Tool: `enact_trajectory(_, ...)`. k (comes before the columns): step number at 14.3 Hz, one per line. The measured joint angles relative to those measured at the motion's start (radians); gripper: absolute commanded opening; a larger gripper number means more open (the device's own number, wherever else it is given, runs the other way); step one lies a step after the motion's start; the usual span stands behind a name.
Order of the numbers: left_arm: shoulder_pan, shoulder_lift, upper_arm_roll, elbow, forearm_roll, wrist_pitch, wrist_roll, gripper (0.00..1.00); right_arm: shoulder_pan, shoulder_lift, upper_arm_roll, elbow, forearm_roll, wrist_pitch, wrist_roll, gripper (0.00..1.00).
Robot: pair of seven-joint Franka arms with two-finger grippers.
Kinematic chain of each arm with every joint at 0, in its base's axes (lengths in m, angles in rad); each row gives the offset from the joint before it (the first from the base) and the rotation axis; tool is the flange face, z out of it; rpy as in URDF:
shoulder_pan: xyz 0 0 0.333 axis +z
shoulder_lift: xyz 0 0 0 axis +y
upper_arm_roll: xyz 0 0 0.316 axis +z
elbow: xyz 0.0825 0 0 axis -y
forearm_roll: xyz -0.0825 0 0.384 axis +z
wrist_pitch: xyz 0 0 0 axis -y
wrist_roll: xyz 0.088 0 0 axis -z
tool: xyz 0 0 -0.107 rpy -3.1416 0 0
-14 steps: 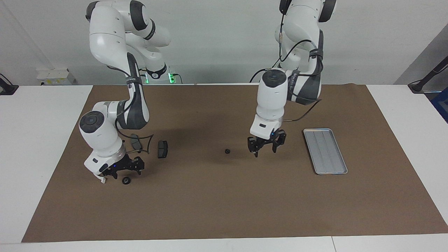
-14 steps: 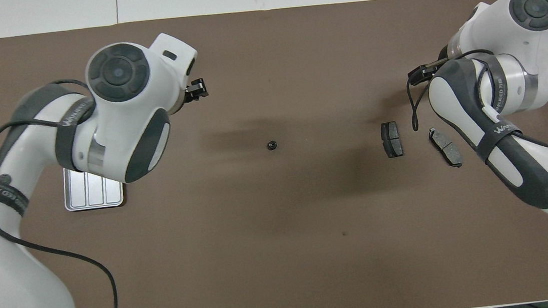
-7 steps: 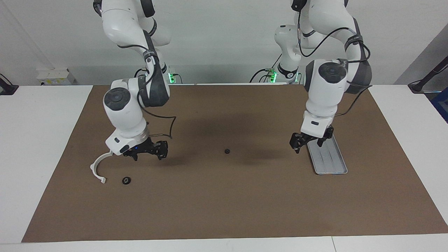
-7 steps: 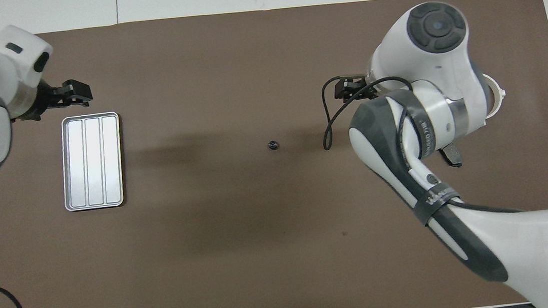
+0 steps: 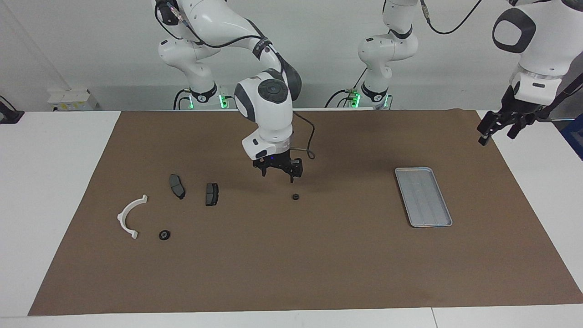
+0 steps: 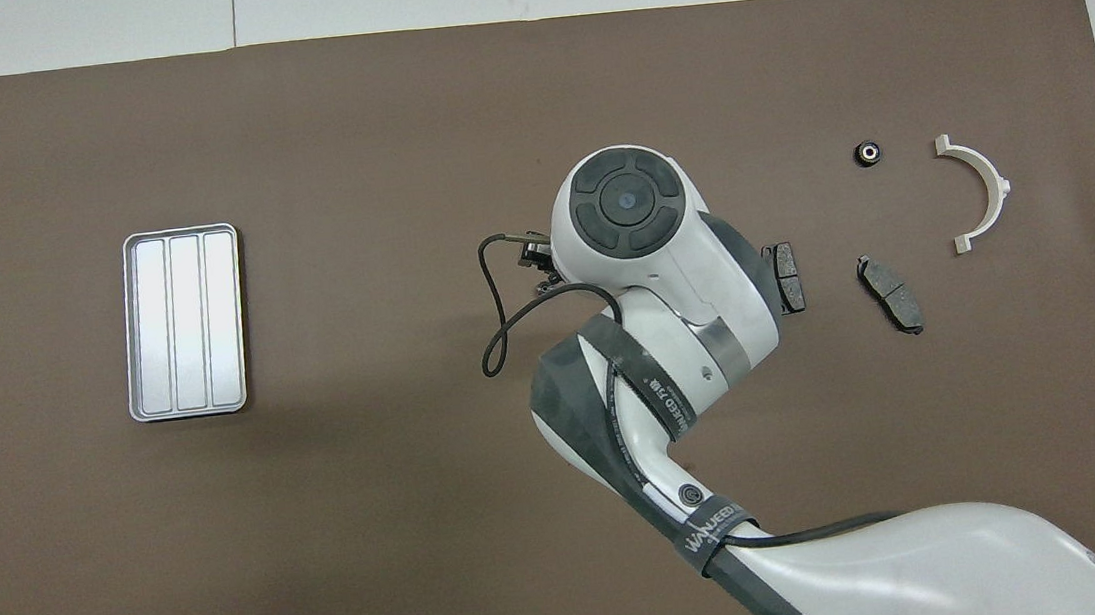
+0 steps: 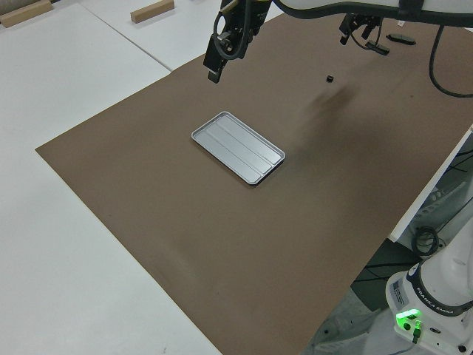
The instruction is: Place bearing gear from tray to pile
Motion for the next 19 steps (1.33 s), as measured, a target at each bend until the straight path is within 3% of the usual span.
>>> enact_trajectory(4, -0.066, 0.029, -0.029, 0.012, -0.001, -0.042, -0.01, 1.0, 0.062, 0.093, -0.001, 0.009, -0.052, 0.085, 0.132, 1.0)
enact_trajectory(8, -0.106, 0.087, -0.03, 0.065, -0.024, -0.065, -0.011, 1.0, 0.067, 0.185, -0.008, 0.048, -0.06, 0.124, 0.151, 0.95)
enact_trajectory(13, -0.122, 0.152, -0.031, 0.187, -0.025, -0.227, -0.011, 1.0, 0.055, 0.214, -0.013, 0.069, -0.061, 0.174, 0.151, 0.92)
enact_trajectory(16, -0.132, 0.155, -0.031, 0.205, -0.025, -0.238, -0.016, 1.0, 0.055, 0.229, -0.013, 0.068, -0.061, 0.183, 0.151, 0.91)
enact_trajectory(19, -0.132, 0.145, -0.028, 0.204, -0.025, -0.233, -0.016, 1.0, 0.055, 0.237, -0.013, 0.067, -0.061, 0.183, 0.151, 0.77)
